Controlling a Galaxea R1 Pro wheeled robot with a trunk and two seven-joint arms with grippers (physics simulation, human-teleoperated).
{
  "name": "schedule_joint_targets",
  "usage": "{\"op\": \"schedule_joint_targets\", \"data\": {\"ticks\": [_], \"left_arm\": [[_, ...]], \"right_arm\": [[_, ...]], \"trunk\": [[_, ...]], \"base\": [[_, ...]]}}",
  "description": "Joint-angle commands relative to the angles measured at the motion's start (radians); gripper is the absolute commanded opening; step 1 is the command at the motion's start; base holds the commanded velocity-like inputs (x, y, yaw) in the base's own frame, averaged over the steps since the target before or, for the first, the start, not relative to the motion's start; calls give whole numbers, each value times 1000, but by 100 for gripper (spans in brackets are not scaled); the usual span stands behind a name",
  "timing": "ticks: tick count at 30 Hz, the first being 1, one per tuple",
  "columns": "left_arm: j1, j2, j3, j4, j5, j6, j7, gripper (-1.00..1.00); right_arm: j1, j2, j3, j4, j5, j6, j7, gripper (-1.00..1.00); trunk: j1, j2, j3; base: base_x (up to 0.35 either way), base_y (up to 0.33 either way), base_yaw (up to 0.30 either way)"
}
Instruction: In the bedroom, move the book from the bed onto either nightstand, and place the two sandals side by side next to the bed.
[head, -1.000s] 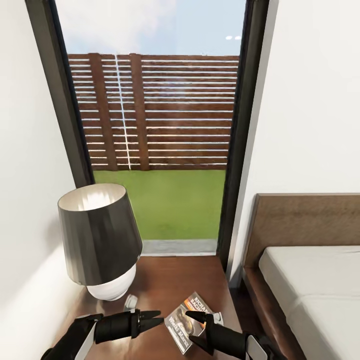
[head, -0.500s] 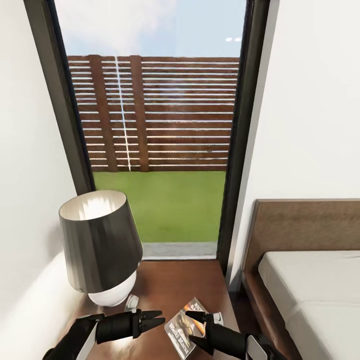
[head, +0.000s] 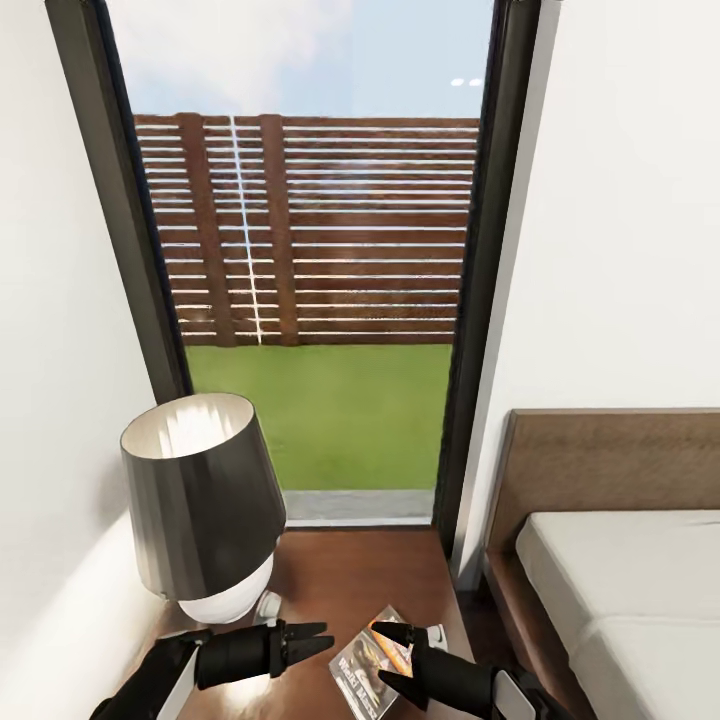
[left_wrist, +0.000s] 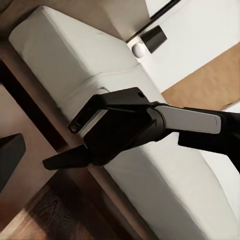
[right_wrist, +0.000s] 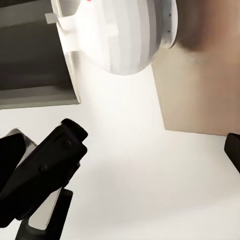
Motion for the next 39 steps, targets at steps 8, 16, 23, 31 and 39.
{"op": "schedule_joint_targets", "data": {"ticks": [8,16,23,31,39], "left_arm": [[0,-1,-2,46,2,7,140,100],[0,3,2,80,-1,3,247,100],[3,2,2,109,0,-52,496,100],[11,3,4,112,2,-93,661,100],[12,3,4,143,2,-108,673,100]], "right_arm": [[0,-1,0,0,9,-74,1,100],[2,-47,-1,20,15,-201,1,100],[5,-163,0,24,61,-261,-2,100],[7,-176,-1,24,113,-289,-6,100],[7,-177,0,25,128,-320,-8,100]], "trunk": [[-31,56,24],[-62,112,49],[-88,161,71],[-119,217,96],[-150,273,121]], "base": [[0,0,0],[0,0,0],[0,0,0],[0,0,0],[0,0,0]]}}
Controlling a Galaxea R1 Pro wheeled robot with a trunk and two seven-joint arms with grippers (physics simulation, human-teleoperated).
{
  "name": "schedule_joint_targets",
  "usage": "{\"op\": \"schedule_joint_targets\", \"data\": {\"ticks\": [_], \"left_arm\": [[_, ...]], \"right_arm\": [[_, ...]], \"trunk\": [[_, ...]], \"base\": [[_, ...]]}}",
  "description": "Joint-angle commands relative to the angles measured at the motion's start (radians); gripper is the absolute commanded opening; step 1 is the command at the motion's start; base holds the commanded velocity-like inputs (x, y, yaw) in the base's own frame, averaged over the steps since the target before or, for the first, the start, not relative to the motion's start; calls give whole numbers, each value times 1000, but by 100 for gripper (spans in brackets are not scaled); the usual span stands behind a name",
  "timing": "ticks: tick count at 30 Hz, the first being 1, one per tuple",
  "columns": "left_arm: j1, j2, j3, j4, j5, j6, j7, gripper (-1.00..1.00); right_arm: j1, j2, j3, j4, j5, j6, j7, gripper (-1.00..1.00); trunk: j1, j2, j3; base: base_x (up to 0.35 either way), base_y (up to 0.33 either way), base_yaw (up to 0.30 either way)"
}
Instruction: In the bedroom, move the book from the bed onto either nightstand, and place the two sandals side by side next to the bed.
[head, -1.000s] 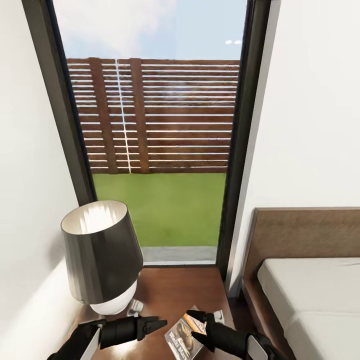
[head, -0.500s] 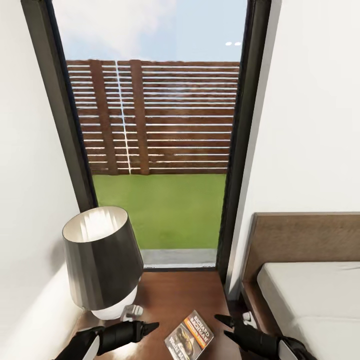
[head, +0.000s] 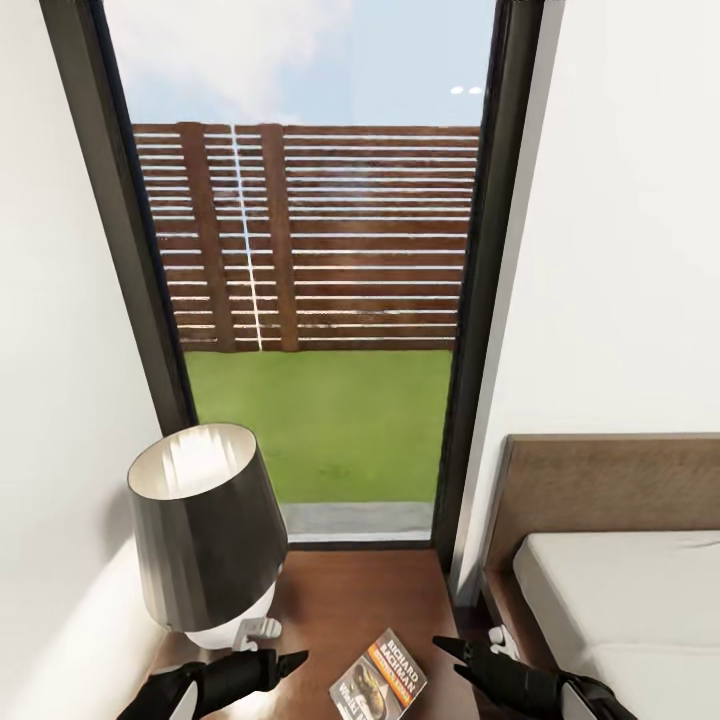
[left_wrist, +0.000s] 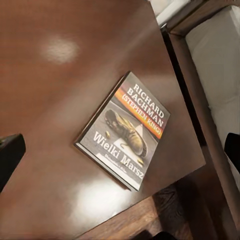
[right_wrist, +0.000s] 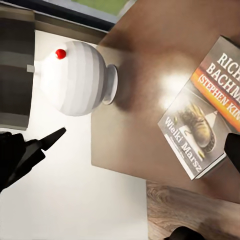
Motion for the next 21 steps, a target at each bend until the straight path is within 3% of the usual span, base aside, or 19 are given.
{"op": "schedule_joint_targets", "data": {"ticks": [1,7,13,17,21], "left_arm": [[0,-1,1,8,7,-7,-3,100],[0,-1,2,48,8,-53,-2,100],[0,0,3,82,7,-92,7,100],[0,0,3,122,8,-151,85,100],[0,-1,2,171,10,-216,166,100]], "right_arm": [[0,0,0,1,-5,7,1,100],[0,0,-1,43,-4,2,-1,100],[0,0,0,100,-4,-71,-3,100],[0,0,0,159,-4,-169,-18,100],[1,0,-1,185,-4,-251,-92,100]], "trunk": [[-4,7,2],[-27,49,21],[-50,91,40],[-65,119,52],[-81,147,65]], "base": [[0,0,0],[0,0,0],[0,0,0],[0,0,0],[0,0,0]]}}
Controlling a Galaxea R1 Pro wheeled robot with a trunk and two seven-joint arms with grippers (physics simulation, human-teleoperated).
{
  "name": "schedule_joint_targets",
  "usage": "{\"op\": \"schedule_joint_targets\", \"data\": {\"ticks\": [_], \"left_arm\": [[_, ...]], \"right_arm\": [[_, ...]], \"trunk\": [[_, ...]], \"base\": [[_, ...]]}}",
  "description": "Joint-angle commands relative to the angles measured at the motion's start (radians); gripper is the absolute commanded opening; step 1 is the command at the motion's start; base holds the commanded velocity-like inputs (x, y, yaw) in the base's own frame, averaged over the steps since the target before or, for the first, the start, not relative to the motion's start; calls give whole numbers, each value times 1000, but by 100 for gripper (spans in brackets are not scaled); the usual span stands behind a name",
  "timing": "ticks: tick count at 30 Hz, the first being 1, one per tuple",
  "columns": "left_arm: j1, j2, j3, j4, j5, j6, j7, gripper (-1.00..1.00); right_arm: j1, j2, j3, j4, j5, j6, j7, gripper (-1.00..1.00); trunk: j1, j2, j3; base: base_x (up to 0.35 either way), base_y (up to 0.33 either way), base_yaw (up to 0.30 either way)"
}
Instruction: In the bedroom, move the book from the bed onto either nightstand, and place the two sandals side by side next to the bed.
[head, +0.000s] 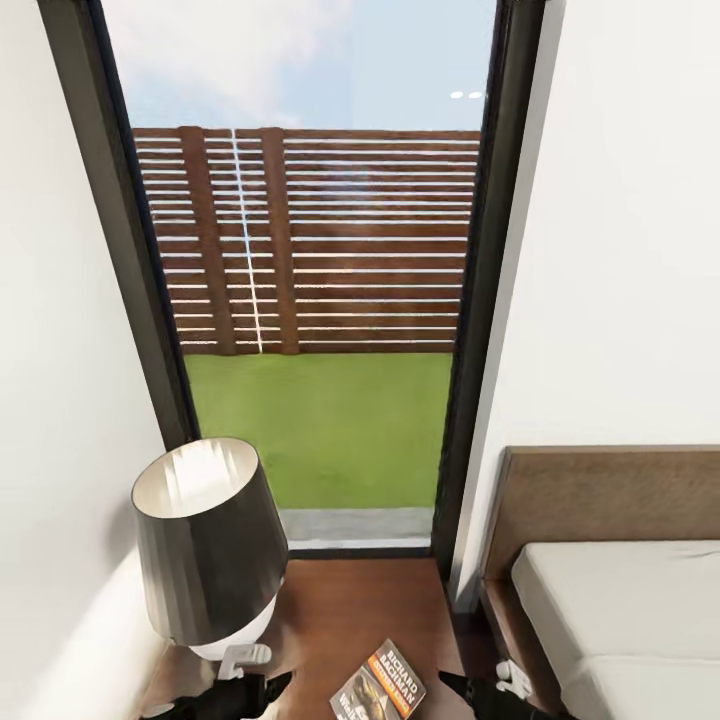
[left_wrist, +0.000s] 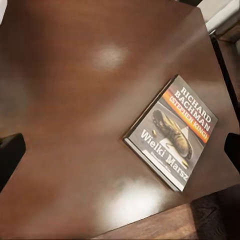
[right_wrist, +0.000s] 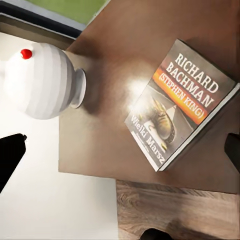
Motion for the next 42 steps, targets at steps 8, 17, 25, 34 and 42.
{"op": "schedule_joint_targets", "data": {"ticks": [8,17,25,34,42], "left_arm": [[0,3,2,26,8,-12,14,100],[0,3,2,57,7,-52,20,100],[0,0,1,84,6,-56,91,100],[0,-3,-1,130,7,-57,229,100],[0,-3,-1,209,8,-117,340,100]], "right_arm": [[0,0,-2,4,-6,-33,-33,100],[1,0,-3,4,-6,-71,-34,100],[1,0,-3,33,-6,-76,-35,100],[3,-3,-3,119,-6,-93,-99,100],[5,0,-2,145,-6,-93,-309,100]], "trunk": [[-31,56,24],[-65,119,52],[-96,175,77],[-131,238,106],[-161,294,131]], "base": [[0,0,0],[0,0,0],[0,0,0],[0,0,0],[0,0,0]]}}
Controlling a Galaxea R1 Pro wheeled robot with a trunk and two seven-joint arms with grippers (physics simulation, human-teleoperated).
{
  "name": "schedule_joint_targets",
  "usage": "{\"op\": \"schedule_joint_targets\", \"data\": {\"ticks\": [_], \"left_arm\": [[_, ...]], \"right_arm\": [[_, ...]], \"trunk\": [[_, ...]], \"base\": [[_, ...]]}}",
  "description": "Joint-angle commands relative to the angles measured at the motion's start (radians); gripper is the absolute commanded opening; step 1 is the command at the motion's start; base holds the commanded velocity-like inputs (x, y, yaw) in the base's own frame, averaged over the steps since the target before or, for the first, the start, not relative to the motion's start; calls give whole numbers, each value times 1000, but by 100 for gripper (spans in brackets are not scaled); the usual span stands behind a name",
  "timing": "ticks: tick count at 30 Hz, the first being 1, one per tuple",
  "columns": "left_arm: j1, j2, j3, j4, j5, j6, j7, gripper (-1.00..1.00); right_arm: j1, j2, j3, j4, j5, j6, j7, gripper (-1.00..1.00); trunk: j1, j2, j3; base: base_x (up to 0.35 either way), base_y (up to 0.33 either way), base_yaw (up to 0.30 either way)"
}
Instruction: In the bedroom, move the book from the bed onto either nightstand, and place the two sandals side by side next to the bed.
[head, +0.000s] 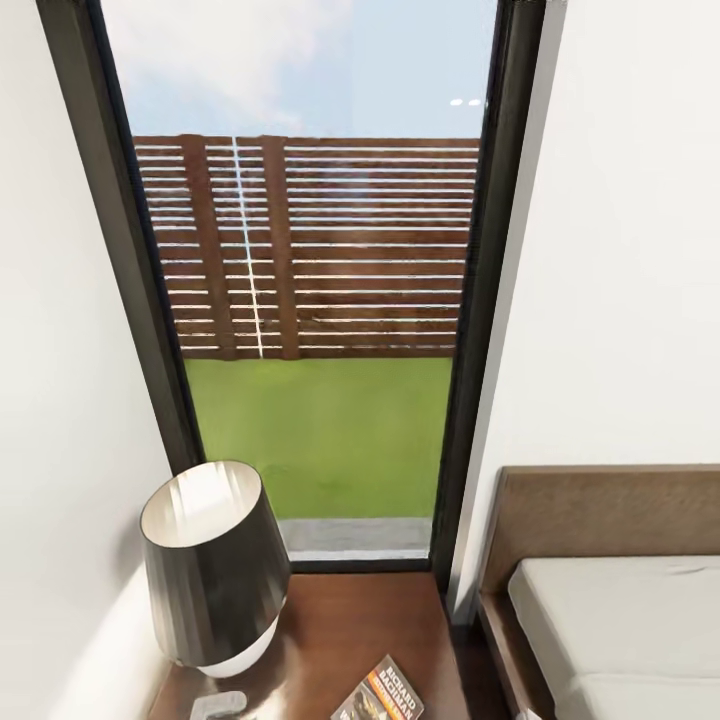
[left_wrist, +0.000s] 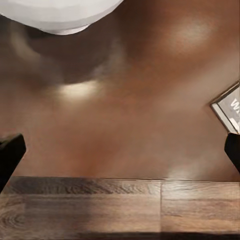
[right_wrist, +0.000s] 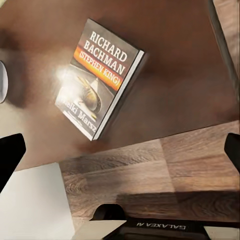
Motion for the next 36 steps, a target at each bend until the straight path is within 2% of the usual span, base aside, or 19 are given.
{"op": "schedule_joint_targets", "data": {"ticks": [1,5,9,11,17,36], "left_arm": [[-1,0,1,14,9,-4,7,100],[-1,0,2,59,9,-9,37,100],[0,0,3,136,9,-22,47,100],[4,1,3,151,9,-24,48,100],[68,2,4,164,8,-26,49,100],[82,2,1,164,5,-26,49,100]], "right_arm": [[-1,0,-4,3,-11,8,-1,100],[5,-1,-3,3,-10,8,-22,100],[79,-1,-3,3,-9,8,-69,100],[96,-1,-2,3,-9,8,-77,100],[112,-2,-3,3,-9,8,-84,100],[113,9,-3,3,-11,9,-85,100]], "trunk": [[-4,7,2],[-19,35,15],[-35,63,27],[-42,77,33],[-65,119,52],[-65,119,52]], "base": [[0,0,0],[0,0,0],[0,0,0],[0,0,0],[0,0,0],[0,0,0]]}}
